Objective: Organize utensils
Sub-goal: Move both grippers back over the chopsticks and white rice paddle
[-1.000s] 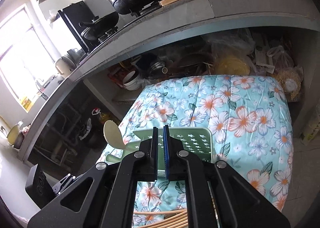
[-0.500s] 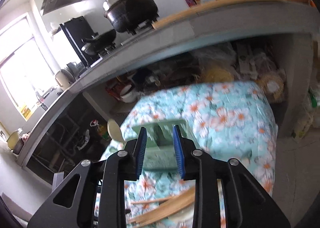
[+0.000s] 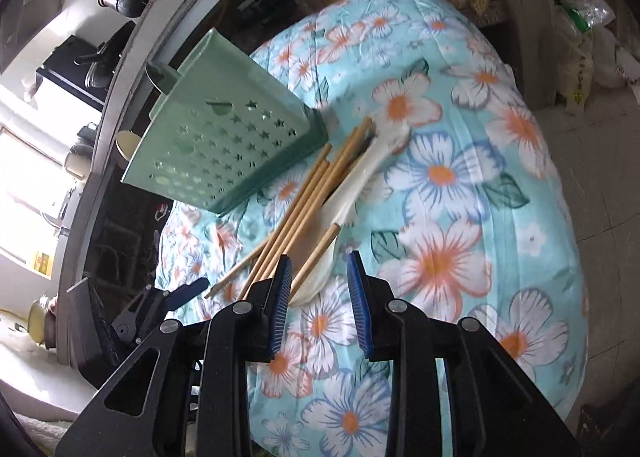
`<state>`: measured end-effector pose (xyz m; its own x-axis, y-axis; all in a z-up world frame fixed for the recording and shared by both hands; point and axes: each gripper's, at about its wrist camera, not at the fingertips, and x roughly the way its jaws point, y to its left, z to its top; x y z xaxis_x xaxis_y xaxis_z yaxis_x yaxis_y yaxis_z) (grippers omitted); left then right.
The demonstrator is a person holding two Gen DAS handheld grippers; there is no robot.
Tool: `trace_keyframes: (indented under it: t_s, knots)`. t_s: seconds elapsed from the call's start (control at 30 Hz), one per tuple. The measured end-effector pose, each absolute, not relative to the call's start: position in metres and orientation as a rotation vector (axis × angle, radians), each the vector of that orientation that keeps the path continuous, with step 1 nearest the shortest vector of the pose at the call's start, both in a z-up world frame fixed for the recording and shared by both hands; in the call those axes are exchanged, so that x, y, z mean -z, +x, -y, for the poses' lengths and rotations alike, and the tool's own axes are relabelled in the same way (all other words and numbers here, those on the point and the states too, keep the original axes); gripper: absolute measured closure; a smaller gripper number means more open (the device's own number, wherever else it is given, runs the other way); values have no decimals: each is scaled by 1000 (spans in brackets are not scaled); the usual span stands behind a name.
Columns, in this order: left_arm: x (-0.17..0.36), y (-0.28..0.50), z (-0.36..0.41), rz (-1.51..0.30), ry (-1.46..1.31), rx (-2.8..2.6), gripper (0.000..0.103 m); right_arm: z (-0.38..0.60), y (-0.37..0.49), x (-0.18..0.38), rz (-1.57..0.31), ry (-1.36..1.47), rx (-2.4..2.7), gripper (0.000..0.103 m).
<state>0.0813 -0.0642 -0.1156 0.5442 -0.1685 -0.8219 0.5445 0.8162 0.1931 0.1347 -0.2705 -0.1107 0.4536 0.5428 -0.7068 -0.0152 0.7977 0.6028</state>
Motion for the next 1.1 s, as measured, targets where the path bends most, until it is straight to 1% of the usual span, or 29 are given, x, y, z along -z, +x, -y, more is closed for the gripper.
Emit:
trace_keyframes:
  t_s: [0.27, 0.37, 0.5, 0.6, 0.93, 1.1]
  knots:
    - [93, 78, 69, -875, 396, 477, 27, 272, 141, 116, -1058, 594, -413, 74]
    - [98, 74, 80, -900, 434, 503, 27, 271, 140, 120, -1064, 605, -428, 74]
    - [118, 74, 92, -954, 547, 445, 27, 274, 138, 122, -1060, 621, -434, 74]
    - [118, 82, 86, -982, 496, 426, 26, 279, 136, 123, -1059, 628, -430, 74]
    - [112, 114, 48, -986, 449, 263, 26, 277, 136, 123, -1057, 632, -441, 74]
    - [109, 126, 34, -982, 382, 217, 26, 275, 135, 122, -1060, 630, -440, 74]
